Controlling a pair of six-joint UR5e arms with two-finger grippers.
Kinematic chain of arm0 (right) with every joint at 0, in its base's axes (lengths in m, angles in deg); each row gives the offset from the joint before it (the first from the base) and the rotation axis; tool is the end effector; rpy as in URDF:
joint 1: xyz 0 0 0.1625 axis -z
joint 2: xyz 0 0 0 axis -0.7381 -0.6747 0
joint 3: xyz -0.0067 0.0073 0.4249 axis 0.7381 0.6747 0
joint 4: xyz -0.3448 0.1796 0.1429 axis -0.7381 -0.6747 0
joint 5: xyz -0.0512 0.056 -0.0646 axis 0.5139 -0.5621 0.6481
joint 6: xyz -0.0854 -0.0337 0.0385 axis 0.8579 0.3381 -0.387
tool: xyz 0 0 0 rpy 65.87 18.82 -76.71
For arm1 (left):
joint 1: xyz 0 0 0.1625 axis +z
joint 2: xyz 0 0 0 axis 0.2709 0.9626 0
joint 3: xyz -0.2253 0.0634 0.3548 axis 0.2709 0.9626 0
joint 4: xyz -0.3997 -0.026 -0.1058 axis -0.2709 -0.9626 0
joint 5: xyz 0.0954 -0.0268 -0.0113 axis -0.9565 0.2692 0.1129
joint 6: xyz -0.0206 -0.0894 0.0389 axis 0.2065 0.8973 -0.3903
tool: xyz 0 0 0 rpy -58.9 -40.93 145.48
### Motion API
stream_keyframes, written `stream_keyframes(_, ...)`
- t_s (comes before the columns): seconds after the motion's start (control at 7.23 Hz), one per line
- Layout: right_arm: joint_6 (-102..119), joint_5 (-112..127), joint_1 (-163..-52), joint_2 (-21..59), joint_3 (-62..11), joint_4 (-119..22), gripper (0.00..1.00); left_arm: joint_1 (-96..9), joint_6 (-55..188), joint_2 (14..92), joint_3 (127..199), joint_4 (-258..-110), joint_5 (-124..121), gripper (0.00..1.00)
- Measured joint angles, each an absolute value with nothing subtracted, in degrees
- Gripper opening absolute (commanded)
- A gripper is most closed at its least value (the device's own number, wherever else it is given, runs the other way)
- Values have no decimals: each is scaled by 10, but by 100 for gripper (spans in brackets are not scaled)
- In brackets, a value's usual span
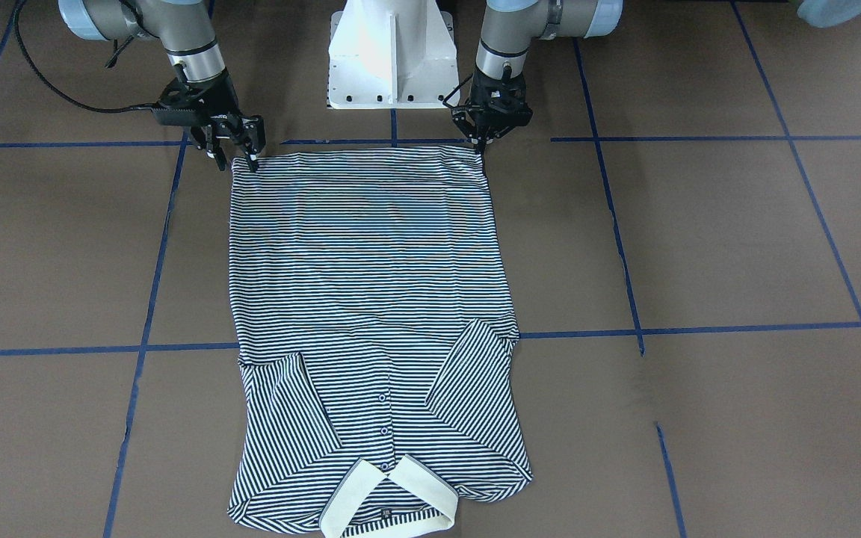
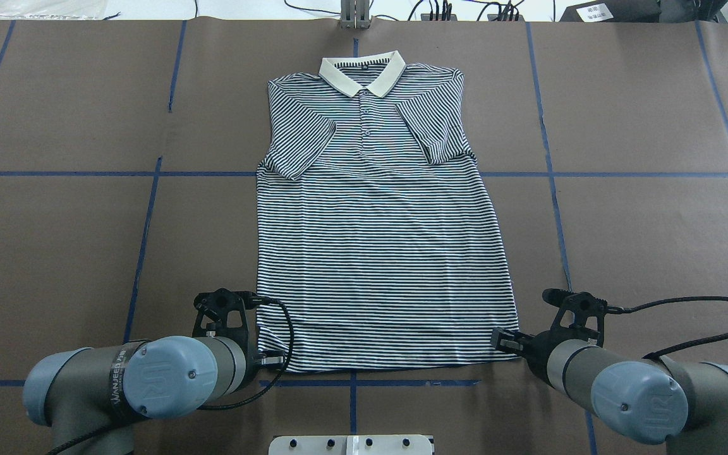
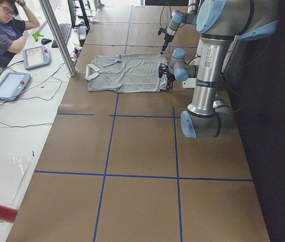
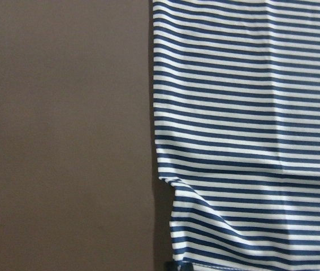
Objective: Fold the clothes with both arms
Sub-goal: 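Close both grippers on the hem corners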
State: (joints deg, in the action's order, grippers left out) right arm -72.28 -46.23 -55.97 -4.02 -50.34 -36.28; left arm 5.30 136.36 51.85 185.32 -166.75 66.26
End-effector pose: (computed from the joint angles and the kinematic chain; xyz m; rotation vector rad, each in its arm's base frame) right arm -0.4459 -0.2237 0.4065 0.2265 -0.8784 0.3543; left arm 0.5348 -0.2349 0.2924 0.1304 0.8702 -0.0879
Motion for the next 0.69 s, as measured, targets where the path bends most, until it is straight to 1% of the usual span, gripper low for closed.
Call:
stream_keyframes(0.55, -726, -459, -556, -39, -499, -364, 49, 52, 1363, 519, 1854, -1667, 663, 0)
stream_keyframes(0.69, -726, -459, -556, -39, -498, -364, 25, 51, 1363, 519, 1854, -1667, 663, 0)
